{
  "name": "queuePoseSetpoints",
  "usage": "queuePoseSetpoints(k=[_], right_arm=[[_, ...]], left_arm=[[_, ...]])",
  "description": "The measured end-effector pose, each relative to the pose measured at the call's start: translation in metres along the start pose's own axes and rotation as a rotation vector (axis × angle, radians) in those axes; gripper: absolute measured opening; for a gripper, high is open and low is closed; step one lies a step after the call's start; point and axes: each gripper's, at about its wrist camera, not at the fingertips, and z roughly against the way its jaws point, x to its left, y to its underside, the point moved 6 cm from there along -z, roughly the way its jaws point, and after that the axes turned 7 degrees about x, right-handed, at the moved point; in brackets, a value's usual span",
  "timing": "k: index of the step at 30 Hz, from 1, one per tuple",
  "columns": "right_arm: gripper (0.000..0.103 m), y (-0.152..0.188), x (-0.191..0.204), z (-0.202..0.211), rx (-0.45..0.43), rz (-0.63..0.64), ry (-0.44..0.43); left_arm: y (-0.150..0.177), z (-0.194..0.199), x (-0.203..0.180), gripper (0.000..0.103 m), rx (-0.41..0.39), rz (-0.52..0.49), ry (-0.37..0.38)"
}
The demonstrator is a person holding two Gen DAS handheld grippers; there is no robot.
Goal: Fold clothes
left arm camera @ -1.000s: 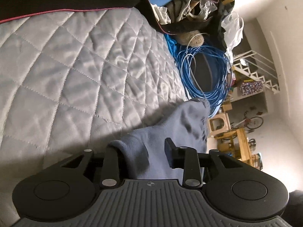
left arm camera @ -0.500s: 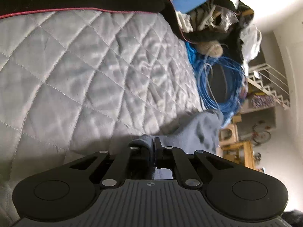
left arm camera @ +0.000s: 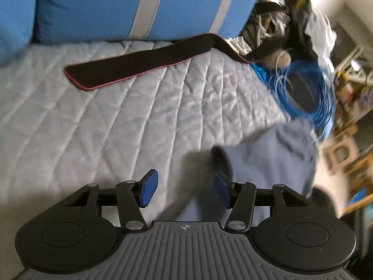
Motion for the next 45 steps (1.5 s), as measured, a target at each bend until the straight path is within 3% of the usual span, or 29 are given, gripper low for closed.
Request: queuePoseSetpoints(k=[4, 5, 6, 7, 9, 13, 20, 22, 23, 24, 26, 27, 35, 38, 40, 41, 45], right_arm=[[0.102, 0.0, 0.0, 0.0, -0.002, -0.001, 0.001], [0.102, 0.0, 0.0, 0.0, -0.002, -0.001, 0.001], [0.102, 0.0, 0.0, 0.0, -0.002, -0.002, 0.001], [0.102, 0.0, 0.0, 0.0, -0.003, -0.002, 0.001], [0.102, 0.0, 0.0, 0.0, -0.004, -0.003, 0.002], [0.102, 0.0, 0.001, 0.0, -0.005, -0.003, 0.003], [0.102, -0.001, 0.0, -0.001, -0.005, -0.004, 0.005], [0.102, -0.001, 0.0, -0.002, -0.005, -0.005, 0.004], [0.102, -0.001, 0.0, -0.002, -0.006, -0.005, 0.004], [0.102, -0.001, 0.0, -0.002, -0.006, -0.005, 0.004], [0.102, -0.001, 0.0, -0.002, -0.006, -0.005, 0.003], [0.102, -0.001, 0.0, -0.002, -0.006, -0.005, 0.003], [0.102, 0.0, 0.0, -0.001, -0.007, -0.005, -0.003], [0.102, -0.001, 0.0, -0.002, -0.006, -0.005, -0.005], [0.102, -0.001, 0.0, -0.002, -0.006, -0.006, -0.006], [0.102, -0.001, 0.001, -0.002, -0.006, -0.006, -0.007], [0.102, -0.001, 0.001, -0.002, -0.004, -0.006, -0.007]], left_arm=[[0.021, 0.002, -0.002, 0.05, 0.026, -0.04, -0.056], [0.027, 0.0, -0.001, 0.045, 0.046, -0.05, -0.077], [0.031, -0.003, 0.0, 0.027, 0.064, -0.06, -0.102], [0.035, -0.005, 0.0, 0.016, 0.081, -0.071, -0.129], [0.042, -0.002, 0.003, 0.003, 0.073, -0.06, -0.145], [0.051, 0.012, 0.007, 0.003, 0.033, -0.036, -0.146], [0.051, 0.028, 0.009, 0.005, 0.031, 0.005, -0.207], [0.04, 0.03, 0.003, 0.008, -0.005, 0.04, -0.143], [0.032, 0.03, -0.001, 0.016, -0.029, 0.064, -0.085], [0.025, 0.031, -0.005, 0.031, -0.053, 0.088, -0.028], [0.008, 0.023, -0.015, 0.043, -0.073, 0.127, 0.109], [0.001, 0.016, -0.02, 0.043, -0.069, 0.135, 0.154], [-0.031, -0.056, -0.029, 0.044, 0.081, 0.203, 0.27], [-0.033, -0.072, -0.027, 0.042, 0.103, 0.233, 0.291], [-0.036, -0.073, -0.031, 0.029, 0.075, 0.236, 0.316], [-0.037, -0.07, -0.036, 0.013, 0.056, 0.228, 0.325], [-0.036, -0.045, -0.08, 0.008, -0.023, 0.092, 0.329]])
